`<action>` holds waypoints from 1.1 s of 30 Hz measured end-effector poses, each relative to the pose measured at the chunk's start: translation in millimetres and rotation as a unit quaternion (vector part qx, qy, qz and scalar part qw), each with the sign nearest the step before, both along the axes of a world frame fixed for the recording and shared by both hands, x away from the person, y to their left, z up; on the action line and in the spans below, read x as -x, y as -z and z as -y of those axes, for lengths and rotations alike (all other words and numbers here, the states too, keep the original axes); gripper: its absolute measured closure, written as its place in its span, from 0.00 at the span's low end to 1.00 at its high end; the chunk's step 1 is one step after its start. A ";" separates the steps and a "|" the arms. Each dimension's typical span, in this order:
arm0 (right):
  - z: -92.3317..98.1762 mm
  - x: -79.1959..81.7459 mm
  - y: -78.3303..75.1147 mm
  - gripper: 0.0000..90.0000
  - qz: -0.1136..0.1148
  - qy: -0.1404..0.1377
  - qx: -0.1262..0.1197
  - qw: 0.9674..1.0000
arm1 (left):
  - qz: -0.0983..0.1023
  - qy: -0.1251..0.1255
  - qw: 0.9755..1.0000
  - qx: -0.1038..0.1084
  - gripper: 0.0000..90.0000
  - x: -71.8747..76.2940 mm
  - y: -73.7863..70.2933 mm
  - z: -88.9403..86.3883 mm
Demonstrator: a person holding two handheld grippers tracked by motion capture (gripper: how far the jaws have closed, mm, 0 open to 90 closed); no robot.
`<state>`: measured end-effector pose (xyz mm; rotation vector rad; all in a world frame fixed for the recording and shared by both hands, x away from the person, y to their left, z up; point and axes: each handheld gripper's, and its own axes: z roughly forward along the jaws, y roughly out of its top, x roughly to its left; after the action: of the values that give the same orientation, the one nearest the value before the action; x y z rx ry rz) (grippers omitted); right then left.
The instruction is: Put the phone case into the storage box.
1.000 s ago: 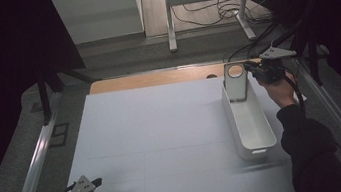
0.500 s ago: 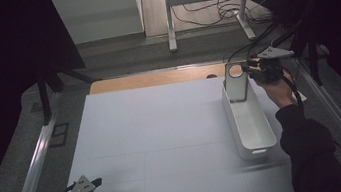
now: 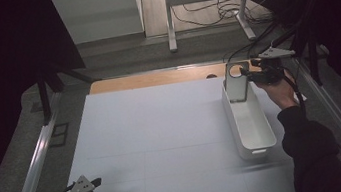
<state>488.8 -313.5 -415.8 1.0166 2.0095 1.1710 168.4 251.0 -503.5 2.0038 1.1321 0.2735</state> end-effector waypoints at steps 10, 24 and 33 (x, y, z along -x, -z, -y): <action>1.7 7.6 -1.6 0.37 -0.035 0.013 -0.009 0.999 | 0.009 -0.008 1.000 0.003 0.00 1.7 -1.0 -2.1; 5.3 27.7 -2.1 0.30 -0.076 0.010 -0.030 0.997 | 0.013 -0.011 1.000 0.001 0.00 3.0 -1.0 -3.3; -3.3 50.2 -6.6 0.25 -0.096 -0.001 -0.032 0.995 | 0.016 -0.015 1.000 0.004 0.00 4.0 -1.2 -4.8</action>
<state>438.6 -310.2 -409.3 1.1994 2.1317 1.1832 164.3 255.8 -502.3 1.9702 1.1406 0.3153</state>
